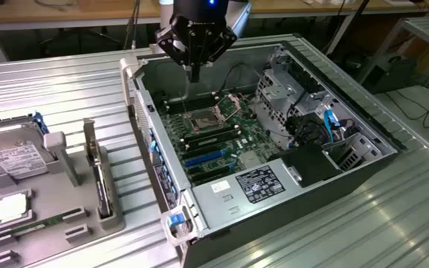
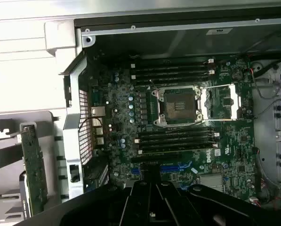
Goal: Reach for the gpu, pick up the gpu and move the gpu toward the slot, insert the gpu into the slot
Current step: 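Reach for the gpu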
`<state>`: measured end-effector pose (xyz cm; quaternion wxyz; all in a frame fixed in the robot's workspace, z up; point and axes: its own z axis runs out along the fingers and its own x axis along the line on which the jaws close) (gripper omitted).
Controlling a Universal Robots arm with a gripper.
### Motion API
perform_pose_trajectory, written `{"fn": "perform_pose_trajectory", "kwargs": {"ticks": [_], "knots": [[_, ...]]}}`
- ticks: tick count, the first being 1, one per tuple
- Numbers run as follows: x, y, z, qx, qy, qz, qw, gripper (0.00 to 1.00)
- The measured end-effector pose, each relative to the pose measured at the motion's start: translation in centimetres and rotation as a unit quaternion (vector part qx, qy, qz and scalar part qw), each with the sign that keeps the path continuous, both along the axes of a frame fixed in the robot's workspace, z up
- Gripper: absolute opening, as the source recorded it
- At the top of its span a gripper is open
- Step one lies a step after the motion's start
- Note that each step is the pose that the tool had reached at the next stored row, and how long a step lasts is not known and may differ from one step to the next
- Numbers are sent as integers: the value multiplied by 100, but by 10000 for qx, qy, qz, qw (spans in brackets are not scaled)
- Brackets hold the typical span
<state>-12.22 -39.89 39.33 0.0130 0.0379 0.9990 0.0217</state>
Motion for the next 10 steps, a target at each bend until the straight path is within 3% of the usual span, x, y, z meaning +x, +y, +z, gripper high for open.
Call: {"fn": "perform_pose_trajectory", "kwargs": {"ticks": [10], "knots": [[-164,-11,0,0,0,0,10000,11]]}}
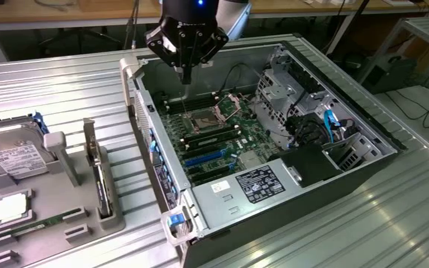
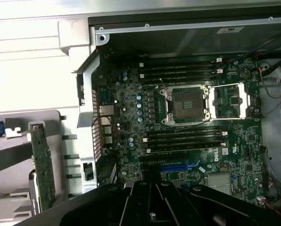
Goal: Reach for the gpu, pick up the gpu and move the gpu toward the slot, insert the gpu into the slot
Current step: 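Reach for the gpu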
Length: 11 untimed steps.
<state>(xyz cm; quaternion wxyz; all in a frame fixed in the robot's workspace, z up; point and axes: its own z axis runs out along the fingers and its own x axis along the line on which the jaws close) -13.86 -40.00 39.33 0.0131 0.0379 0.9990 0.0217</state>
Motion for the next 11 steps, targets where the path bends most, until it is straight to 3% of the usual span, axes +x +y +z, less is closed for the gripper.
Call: {"fn": "perform_pose_trajectory", "kwargs": {"ticks": [11], "knots": [[-110,-16,0,0,0,0,10000,11]]}}
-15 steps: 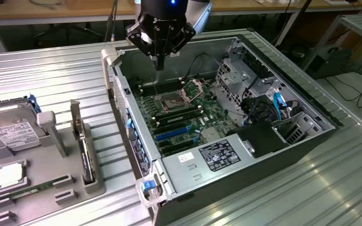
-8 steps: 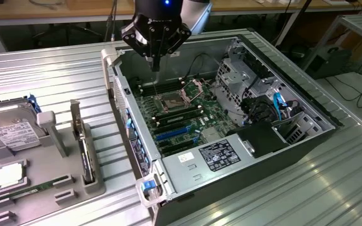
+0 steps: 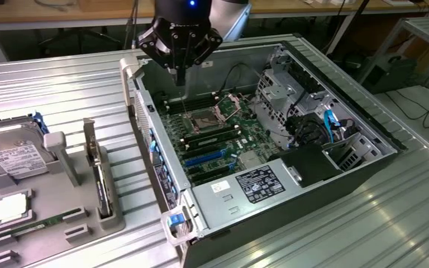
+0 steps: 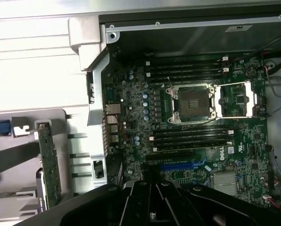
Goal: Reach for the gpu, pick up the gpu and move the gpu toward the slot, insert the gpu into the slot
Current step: 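Reach for the gpu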
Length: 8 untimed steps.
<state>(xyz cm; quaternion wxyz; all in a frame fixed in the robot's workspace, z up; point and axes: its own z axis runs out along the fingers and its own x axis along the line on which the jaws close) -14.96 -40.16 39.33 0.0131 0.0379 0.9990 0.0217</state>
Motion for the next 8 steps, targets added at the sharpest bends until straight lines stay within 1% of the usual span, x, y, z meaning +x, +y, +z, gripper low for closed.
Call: {"fn": "perform_pose_trajectory", "kwargs": {"ticks": [8], "knots": [[-62,-10,0,0,0,0,10000,11]]}}
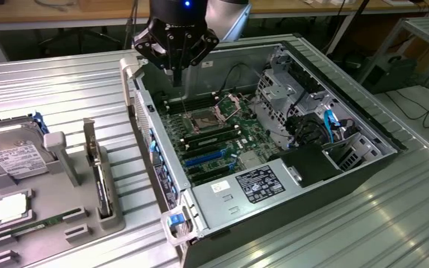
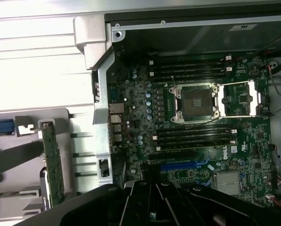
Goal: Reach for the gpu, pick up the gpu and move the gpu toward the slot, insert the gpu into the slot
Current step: 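Reach for the gpu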
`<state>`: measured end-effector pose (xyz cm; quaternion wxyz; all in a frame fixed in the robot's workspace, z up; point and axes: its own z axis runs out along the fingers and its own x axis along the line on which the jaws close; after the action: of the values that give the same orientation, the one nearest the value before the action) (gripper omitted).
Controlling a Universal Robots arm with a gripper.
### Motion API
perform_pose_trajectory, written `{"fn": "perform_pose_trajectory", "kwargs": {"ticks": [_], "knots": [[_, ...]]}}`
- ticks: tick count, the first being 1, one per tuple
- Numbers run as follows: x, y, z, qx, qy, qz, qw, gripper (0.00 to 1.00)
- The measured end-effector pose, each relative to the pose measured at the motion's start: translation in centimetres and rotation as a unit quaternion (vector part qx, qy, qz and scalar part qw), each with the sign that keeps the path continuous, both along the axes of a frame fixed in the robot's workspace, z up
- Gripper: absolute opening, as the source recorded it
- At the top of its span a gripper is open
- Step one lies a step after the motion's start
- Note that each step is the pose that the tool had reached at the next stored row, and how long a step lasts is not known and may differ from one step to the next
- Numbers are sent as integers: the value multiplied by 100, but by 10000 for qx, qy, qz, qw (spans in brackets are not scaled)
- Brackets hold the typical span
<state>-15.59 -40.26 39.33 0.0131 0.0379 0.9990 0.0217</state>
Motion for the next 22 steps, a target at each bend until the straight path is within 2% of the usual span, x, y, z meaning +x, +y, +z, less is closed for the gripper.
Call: {"fn": "perform_pose_trajectory", "kwargs": {"ticks": [22], "knots": [[-194,-37,0,0,0,0,10000,11]]}}
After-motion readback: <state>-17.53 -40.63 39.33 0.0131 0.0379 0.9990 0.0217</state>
